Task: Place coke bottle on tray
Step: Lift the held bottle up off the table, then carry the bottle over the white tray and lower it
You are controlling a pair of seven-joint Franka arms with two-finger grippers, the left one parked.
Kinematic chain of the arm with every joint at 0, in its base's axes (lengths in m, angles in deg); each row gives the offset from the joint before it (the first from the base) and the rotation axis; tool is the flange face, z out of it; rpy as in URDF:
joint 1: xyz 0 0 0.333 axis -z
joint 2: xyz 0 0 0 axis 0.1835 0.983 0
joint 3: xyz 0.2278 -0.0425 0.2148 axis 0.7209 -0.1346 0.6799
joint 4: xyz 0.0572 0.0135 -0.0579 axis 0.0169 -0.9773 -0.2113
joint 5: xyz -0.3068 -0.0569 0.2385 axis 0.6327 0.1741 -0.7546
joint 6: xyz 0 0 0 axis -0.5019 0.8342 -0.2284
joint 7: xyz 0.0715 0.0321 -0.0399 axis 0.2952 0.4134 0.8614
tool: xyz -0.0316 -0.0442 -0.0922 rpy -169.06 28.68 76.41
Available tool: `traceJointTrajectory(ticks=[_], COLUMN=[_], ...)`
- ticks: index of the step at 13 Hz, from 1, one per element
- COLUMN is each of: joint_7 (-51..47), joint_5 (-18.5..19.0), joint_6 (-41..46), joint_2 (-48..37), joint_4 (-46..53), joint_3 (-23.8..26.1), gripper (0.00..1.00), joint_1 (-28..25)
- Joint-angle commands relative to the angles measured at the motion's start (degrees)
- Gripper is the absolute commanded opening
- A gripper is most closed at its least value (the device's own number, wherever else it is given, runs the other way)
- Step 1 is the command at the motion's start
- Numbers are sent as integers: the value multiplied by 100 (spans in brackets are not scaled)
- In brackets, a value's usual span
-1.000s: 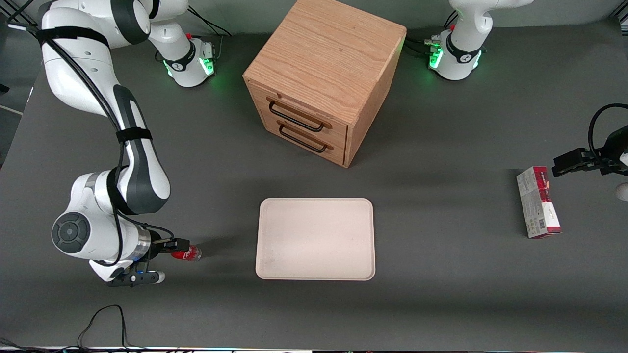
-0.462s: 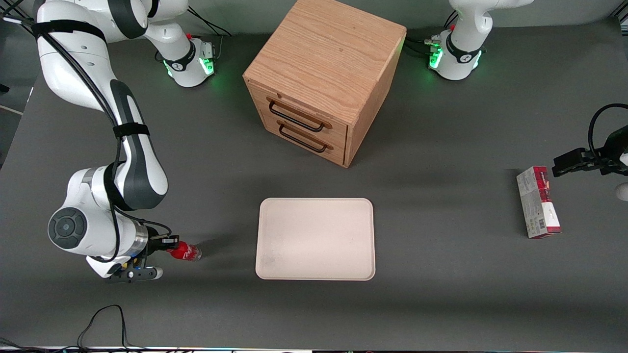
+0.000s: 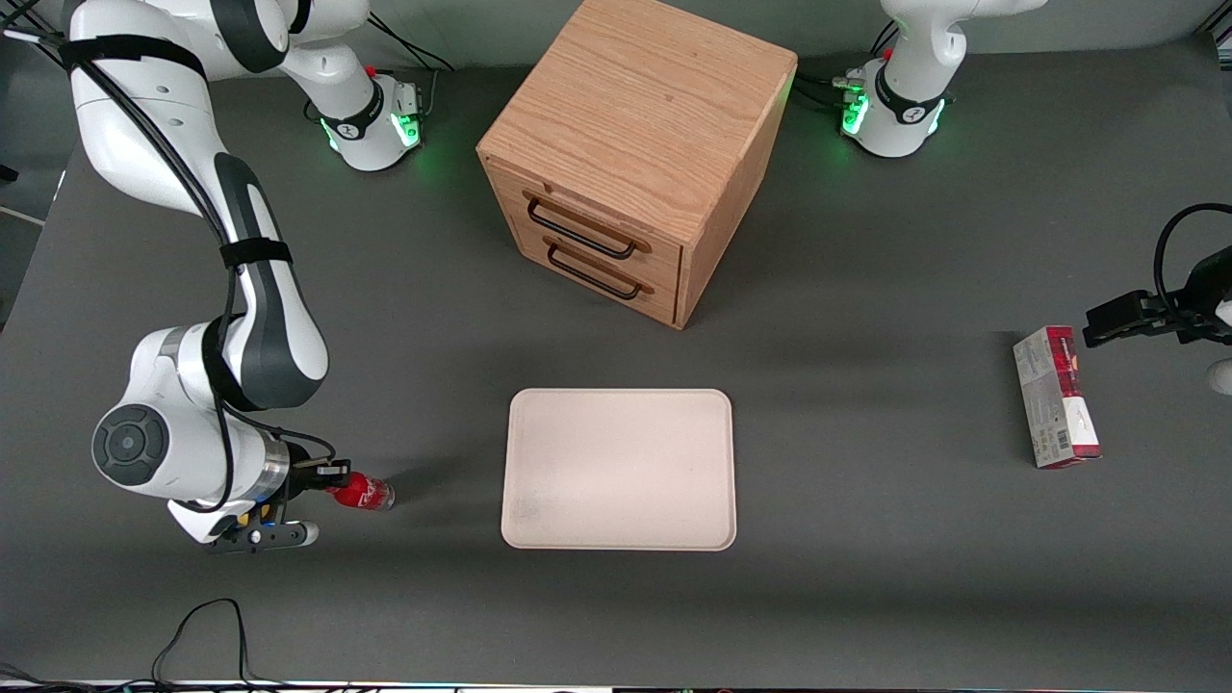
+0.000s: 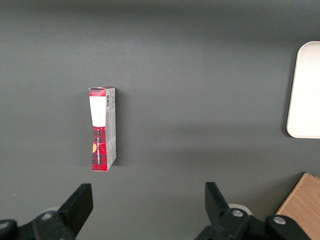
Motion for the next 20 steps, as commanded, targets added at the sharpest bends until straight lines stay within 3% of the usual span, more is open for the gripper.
traceJointTrajectory(ticks=[1, 5, 8, 11, 15, 20], joint_7=[253, 630, 737, 746, 283, -1860], joint_5=[71, 27, 36, 62, 10, 9], joint_6=[706, 1815, 1861, 2009, 2054, 2738], joint_2=[-815, -2183, -3713, -4235, -3703, -1139], joint_4=[-357, -872, -2260, -2598, -1978, 1025], joint_3=[-16, -191, -226, -235, -148, 177], gripper=[0, 0, 0, 0, 0, 0], joint_1=[25, 43, 34, 34, -88, -747])
